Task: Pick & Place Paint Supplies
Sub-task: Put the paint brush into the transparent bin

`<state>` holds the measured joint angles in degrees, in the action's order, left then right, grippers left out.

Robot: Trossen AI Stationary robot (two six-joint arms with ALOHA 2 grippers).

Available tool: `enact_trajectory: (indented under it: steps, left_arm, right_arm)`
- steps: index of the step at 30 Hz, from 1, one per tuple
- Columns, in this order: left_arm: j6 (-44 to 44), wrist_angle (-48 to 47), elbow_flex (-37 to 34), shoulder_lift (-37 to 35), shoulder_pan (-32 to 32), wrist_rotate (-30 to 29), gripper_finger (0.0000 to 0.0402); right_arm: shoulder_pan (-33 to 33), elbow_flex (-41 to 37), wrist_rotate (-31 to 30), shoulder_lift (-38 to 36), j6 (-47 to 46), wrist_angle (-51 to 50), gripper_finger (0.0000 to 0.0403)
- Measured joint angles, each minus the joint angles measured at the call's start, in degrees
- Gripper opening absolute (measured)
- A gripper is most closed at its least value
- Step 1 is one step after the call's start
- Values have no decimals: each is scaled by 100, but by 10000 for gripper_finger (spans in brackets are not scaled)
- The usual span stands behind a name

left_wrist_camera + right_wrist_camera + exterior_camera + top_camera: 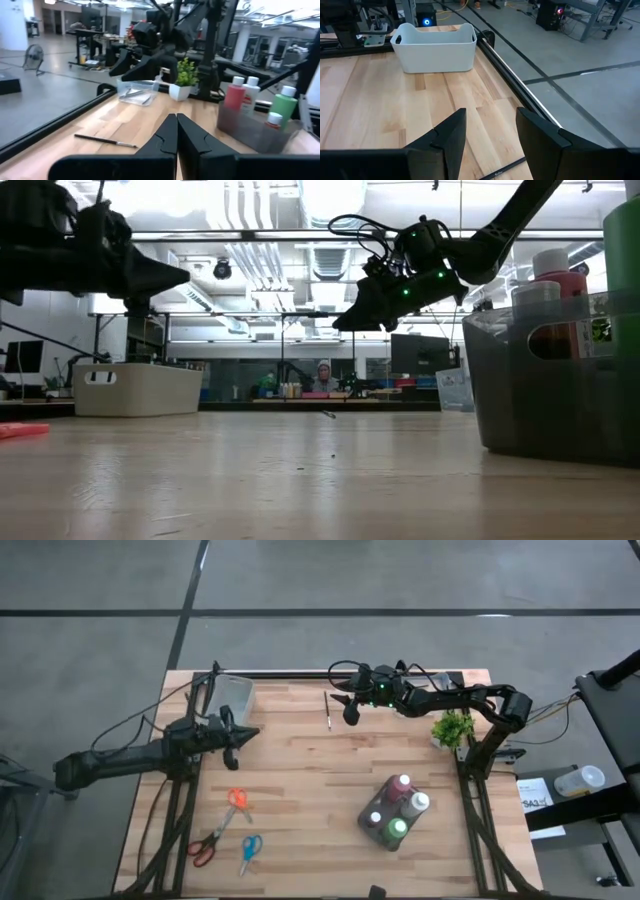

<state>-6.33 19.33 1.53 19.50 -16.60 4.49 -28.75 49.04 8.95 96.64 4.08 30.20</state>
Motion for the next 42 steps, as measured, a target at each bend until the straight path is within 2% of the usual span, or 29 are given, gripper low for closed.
enact_trajectory:
  steps: [3,8,15,21,30,42]
  left_arm:
    - [7,-169,-96,-252,0,118,0]
    - [-143,-1115,-128,-604,0,112,0]
    - [22,-1144,-130,-927,0,107,0]
    - [57,-1607,-121,-1180,-4,104,0]
    - [240,-1824,-119,-1738,-2,85,0]
    - [509,-1828,-117,-1388,-2,86,0]
  right_arm:
    - [0,0,0,0,0,0,170]
    - [0,0,0,0,0,-3,170]
    - [0,0,0,0,0,-7,170]
    - [0,0,0,0,-1,-9,170]
    - [0,0,1,0,-2,-33,170]
    - [0,-9,2,0,-245,-153,170]
